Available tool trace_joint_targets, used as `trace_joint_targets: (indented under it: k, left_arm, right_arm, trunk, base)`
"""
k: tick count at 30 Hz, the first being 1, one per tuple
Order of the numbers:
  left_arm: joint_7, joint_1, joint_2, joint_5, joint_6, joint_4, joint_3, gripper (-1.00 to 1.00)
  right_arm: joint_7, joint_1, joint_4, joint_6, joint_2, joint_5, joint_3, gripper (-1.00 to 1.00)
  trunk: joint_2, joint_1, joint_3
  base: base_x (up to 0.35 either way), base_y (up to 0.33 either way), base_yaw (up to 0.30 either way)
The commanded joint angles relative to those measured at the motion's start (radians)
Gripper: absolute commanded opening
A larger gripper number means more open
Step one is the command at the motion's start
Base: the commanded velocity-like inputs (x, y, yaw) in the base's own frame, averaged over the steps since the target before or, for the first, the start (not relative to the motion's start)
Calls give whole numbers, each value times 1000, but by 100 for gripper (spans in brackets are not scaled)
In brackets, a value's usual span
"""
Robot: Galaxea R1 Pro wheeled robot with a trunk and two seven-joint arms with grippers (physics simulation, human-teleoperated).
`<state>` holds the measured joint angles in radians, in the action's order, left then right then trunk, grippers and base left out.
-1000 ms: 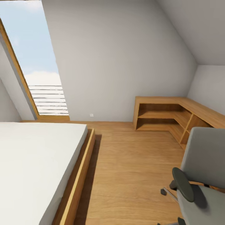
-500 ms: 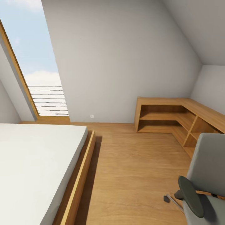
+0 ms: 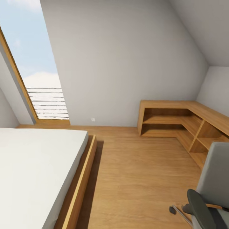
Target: In the bedroom, organize the workspace by keeping the computer under the desk, ensuring the monitor is on the desk, placing the keyboard on the desk next to the monitor, placing the mouse on the desk next to the keyboard, moving the folder from the swivel chair onto the desk next to the mouse, stacking the notebook on top of the folder with the pen on top of the notebook, and positioning the swivel chair next to the desk.
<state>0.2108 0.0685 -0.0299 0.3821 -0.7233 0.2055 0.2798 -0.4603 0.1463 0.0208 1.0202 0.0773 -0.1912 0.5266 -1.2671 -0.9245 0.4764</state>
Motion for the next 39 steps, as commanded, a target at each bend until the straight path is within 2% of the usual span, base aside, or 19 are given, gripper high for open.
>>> trace_joint_targets:
  k: [1, 9, 24, 39]
  left_arm:
    - [6, 1, -1, 6, -1, 2, 9, 100]
    - [6, 1, -1, 6, -1, 3, 9, 100]
    - [5, 1, -1, 6, -1, 2, 9, 100]
    - [5, 1, -1, 5, -1, 2, 9, 100]
  right_arm:
    - [-1, 1, 2, 4, 1, -8, 9, 100]
    - [-1, 1, 2, 3, 0, -8, 8, 100]
    - [-1, 1, 2, 3, -3, -10, 9, 100]
    - [-2, 1, 1, 4, -3, -10, 9, 100]
  trunk:
    - [0, -1, 1]
    - [0, -1, 1]
    - [0, -1, 0]
    - [0, -1, -12]
  base:
    - [292, 0, 0]
    - [206, 0, 0]
    - [23, 0, -5]
    - [1, 0, -157]
